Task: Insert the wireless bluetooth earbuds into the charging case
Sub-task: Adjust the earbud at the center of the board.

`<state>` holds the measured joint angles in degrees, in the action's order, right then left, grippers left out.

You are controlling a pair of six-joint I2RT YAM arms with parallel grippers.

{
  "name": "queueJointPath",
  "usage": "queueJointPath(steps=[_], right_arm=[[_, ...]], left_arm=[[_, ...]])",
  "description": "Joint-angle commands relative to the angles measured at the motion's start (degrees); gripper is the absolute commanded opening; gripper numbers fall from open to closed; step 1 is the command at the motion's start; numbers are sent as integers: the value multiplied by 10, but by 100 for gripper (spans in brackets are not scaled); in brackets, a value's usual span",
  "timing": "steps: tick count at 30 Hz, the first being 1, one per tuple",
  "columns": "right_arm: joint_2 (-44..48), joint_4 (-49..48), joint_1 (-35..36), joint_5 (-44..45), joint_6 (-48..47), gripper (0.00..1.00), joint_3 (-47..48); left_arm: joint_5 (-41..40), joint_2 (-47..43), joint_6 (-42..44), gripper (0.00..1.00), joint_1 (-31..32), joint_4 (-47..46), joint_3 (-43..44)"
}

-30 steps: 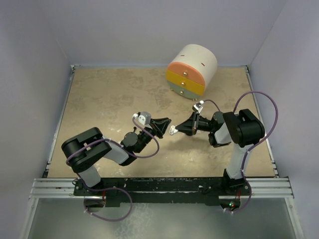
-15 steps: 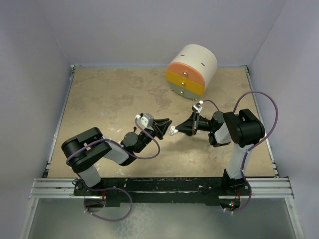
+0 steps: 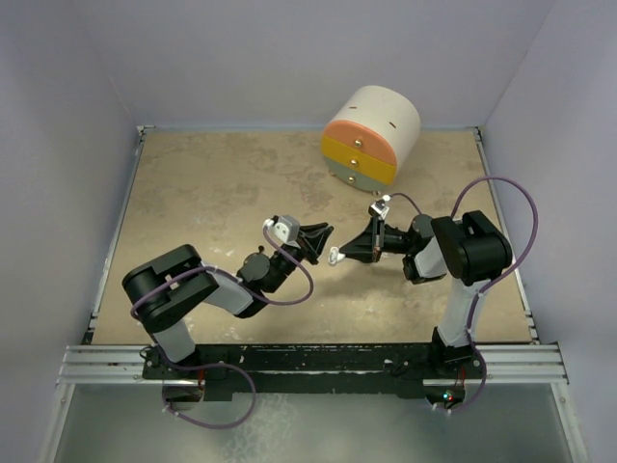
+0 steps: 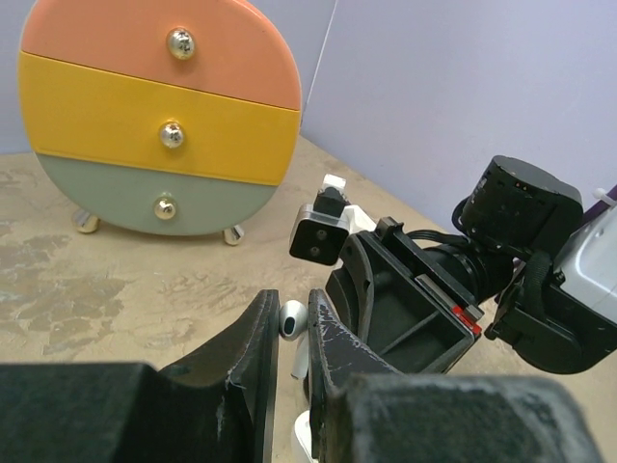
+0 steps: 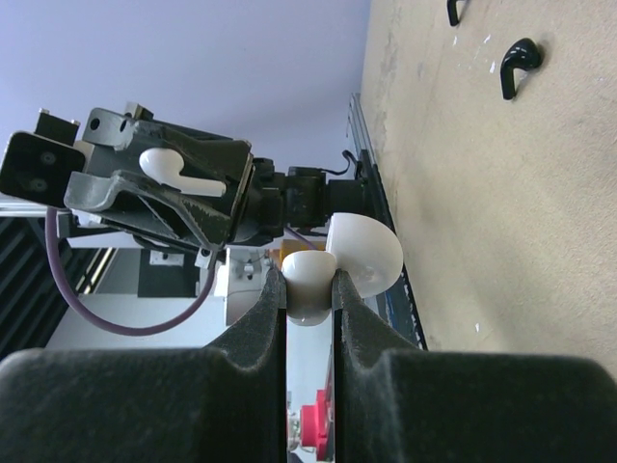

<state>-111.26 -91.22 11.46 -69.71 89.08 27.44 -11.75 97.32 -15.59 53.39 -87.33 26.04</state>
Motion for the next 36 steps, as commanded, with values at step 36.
queueJointPath(steps=[36], right_arm=[[5, -455, 9, 20, 149, 0, 9]], left_arm=[[-27, -11, 14, 0, 1, -114, 12]])
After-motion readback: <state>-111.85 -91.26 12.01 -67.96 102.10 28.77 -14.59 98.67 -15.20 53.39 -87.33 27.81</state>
